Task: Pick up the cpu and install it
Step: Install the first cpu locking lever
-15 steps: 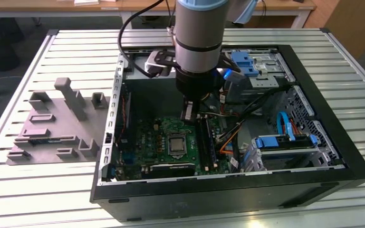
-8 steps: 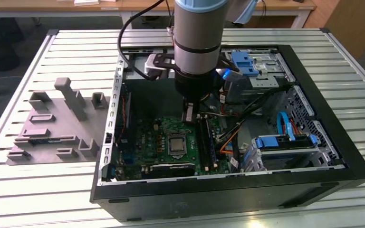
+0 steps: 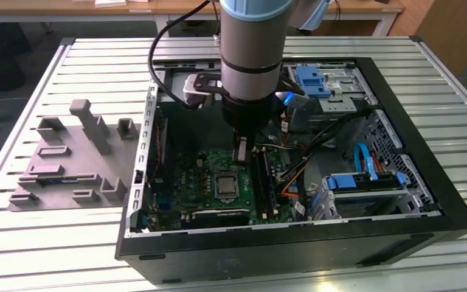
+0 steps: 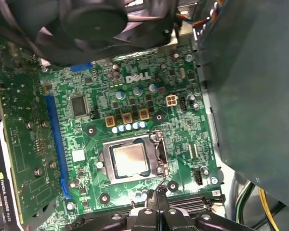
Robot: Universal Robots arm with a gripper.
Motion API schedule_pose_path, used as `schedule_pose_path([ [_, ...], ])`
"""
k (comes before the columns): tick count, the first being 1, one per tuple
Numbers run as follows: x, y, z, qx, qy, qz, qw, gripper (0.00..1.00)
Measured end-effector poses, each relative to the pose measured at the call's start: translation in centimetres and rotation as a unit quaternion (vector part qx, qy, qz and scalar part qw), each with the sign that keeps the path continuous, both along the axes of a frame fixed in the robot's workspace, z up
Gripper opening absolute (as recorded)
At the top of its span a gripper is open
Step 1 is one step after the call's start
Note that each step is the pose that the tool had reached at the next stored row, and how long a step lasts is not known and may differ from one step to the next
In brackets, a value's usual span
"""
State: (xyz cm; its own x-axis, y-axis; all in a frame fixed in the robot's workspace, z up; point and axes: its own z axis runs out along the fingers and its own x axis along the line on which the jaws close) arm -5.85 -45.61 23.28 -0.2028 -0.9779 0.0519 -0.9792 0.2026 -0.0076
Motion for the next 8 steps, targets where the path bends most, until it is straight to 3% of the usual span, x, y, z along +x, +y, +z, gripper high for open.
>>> schedule_pose_path([
  [2,0.0,-0.09,-0.08,-0.0001,0.0001,0.009,1.0,0.11],
  [8,-0.12,-0.93,-0.27,-0.0001,0.0005,0.016,0.9999,0.11],
])
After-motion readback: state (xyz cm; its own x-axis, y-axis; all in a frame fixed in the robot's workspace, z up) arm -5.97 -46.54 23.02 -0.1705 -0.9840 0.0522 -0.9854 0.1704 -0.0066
